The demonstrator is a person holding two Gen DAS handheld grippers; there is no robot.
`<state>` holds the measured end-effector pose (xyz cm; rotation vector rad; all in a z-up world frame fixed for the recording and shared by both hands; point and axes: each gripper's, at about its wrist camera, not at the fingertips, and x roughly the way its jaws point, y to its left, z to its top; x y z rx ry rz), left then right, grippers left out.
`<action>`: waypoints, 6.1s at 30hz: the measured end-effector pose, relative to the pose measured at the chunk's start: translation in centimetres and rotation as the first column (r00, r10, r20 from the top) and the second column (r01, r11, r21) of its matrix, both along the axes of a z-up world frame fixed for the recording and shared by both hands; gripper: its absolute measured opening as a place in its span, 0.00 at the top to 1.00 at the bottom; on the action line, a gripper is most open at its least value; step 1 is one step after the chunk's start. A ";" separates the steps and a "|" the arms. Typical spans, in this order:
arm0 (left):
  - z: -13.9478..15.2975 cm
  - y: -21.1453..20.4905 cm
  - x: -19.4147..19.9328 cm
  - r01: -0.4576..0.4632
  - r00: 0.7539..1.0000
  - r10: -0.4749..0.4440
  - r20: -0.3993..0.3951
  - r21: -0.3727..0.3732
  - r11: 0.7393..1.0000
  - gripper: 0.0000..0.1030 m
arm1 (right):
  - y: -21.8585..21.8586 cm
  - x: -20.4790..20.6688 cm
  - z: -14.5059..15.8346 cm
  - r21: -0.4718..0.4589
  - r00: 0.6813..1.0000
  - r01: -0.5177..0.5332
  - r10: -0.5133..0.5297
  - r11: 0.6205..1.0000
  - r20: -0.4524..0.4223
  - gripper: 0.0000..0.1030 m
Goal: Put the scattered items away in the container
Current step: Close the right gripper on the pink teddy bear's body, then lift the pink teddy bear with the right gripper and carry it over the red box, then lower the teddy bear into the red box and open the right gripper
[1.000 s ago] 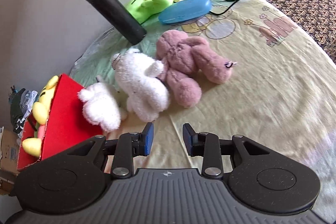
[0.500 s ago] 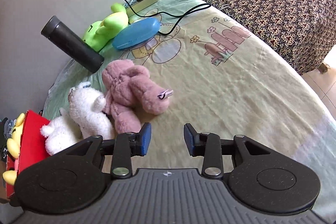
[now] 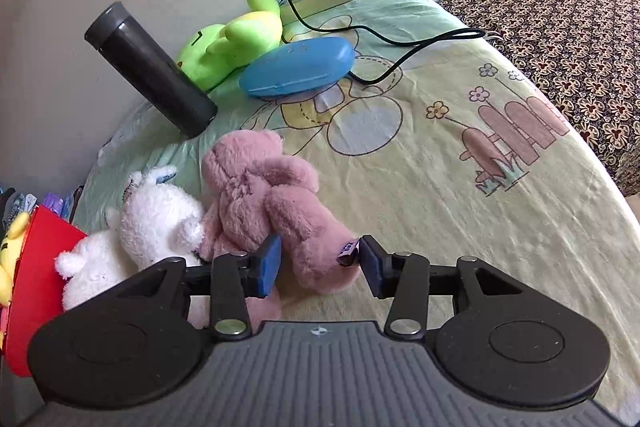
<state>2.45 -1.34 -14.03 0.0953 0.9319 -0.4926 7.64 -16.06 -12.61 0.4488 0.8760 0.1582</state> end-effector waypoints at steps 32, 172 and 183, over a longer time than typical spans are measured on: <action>1.0 -2.5 -4.8 0.236 0.969 -0.240 -0.062 -0.065 0.969 0.25 | -3.3 -10.8 0.8 0.006 0.988 -0.093 0.093 0.996 -0.126 0.61; 7.1 38.5 -3.7 -0.023 0.999 0.026 0.037 -0.076 0.997 0.41 | 37.5 -9.1 7.4 0.037 0.963 -0.179 0.168 0.983 0.209 0.69; 8.0 39.5 -5.5 -0.099 0.993 0.107 0.060 -0.113 0.989 0.41 | 36.0 -10.8 8.0 0.068 0.954 -0.166 0.142 0.984 0.264 0.66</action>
